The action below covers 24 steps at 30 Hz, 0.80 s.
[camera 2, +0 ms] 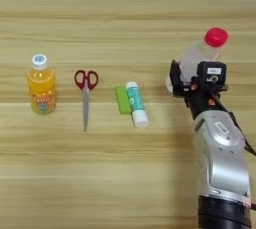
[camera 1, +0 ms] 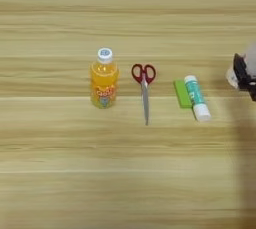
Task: Move the objects on the table
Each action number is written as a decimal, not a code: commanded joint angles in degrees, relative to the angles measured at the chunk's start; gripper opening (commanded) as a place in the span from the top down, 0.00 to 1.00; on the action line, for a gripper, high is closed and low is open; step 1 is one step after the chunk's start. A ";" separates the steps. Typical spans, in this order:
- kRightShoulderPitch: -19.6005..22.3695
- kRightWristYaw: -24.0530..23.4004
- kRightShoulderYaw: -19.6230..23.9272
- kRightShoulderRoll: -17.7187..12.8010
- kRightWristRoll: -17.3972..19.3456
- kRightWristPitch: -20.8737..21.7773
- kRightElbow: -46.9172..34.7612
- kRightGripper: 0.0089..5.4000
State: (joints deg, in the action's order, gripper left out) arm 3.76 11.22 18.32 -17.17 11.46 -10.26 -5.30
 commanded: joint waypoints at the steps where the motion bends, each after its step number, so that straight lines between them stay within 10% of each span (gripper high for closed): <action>1: 3.01 0.75 -2.05 -0.39 0.66 0.51 -6.64 0.41; 24: 0.03 4.59 -17.14 6.31 -1.76 -1.70 -11.67 0.42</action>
State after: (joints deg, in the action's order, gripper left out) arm 1.04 15.68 2.15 -10.86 10.40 -14.45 -13.55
